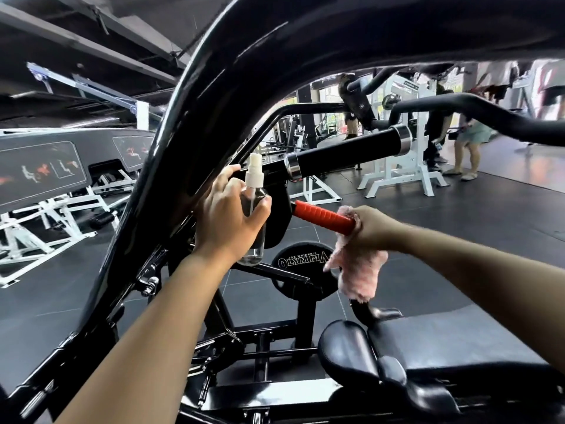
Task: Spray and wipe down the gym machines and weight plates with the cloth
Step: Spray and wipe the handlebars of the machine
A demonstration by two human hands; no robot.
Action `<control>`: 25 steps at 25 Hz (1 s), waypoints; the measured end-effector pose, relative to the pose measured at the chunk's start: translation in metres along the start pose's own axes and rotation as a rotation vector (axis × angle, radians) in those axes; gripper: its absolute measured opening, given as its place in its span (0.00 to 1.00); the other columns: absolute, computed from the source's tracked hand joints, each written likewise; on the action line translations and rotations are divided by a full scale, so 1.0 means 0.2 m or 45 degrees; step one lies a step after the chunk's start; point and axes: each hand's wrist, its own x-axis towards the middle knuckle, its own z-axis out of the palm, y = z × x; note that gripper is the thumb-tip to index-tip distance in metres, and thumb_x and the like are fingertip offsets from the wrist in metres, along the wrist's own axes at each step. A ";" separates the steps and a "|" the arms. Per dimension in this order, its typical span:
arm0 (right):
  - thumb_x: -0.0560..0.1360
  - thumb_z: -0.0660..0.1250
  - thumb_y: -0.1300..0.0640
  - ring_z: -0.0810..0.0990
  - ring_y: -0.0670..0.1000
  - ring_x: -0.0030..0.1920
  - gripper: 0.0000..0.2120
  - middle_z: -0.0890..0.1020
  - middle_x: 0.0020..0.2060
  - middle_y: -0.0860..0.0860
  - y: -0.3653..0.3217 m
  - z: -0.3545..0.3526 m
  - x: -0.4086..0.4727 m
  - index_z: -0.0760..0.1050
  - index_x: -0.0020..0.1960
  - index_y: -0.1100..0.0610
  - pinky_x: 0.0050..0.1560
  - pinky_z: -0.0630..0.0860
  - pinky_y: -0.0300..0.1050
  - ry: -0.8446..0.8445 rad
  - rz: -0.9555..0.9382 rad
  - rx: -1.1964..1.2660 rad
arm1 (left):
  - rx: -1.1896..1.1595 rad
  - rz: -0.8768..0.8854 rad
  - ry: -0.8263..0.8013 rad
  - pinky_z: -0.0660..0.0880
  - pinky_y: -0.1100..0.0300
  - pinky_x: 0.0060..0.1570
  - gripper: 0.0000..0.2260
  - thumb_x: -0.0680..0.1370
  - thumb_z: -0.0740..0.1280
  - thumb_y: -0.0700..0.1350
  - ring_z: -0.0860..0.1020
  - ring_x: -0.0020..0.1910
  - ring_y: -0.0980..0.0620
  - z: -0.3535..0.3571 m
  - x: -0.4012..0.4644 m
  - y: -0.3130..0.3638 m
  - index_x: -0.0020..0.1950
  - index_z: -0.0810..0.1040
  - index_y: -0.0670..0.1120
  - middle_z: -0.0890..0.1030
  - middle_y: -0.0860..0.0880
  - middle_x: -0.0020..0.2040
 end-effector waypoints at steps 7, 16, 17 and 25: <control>0.68 0.73 0.42 0.77 0.49 0.35 0.12 0.77 0.31 0.44 -0.05 0.06 0.03 0.75 0.40 0.49 0.36 0.70 0.41 0.317 -0.014 -0.229 | -0.037 -0.012 -0.004 0.49 0.74 0.47 0.19 0.67 0.52 0.62 0.67 0.66 0.47 0.00 0.00 0.00 0.38 0.69 0.46 0.71 0.47 0.69; 0.77 0.63 0.48 0.76 0.54 0.44 0.16 0.78 0.45 0.53 -0.08 -0.02 -0.05 0.71 0.58 0.59 0.40 0.64 0.42 0.143 -0.239 -0.359 | -0.006 0.019 0.009 0.49 0.71 0.46 0.22 0.67 0.51 0.62 0.66 0.65 0.49 -0.02 0.00 0.01 0.39 0.70 0.45 0.69 0.48 0.70; 0.79 0.62 0.52 0.77 0.54 0.42 0.12 0.80 0.44 0.54 -0.08 -0.03 -0.07 0.72 0.57 0.60 0.40 0.65 0.43 0.177 -0.269 -0.412 | 0.000 0.016 0.005 0.49 0.72 0.46 0.20 0.69 0.53 0.61 0.66 0.66 0.49 -0.03 0.00 0.01 0.39 0.70 0.44 0.69 0.48 0.70; 0.81 0.56 0.52 0.79 0.59 0.38 0.17 0.81 0.41 0.63 -0.25 -0.14 -0.01 0.78 0.46 0.63 0.36 0.67 0.44 0.626 -0.120 -0.391 | 0.011 0.009 -0.002 0.48 0.77 0.46 0.13 0.74 0.62 0.53 0.66 0.67 0.49 -0.02 0.00 0.00 0.39 0.71 0.44 0.68 0.48 0.71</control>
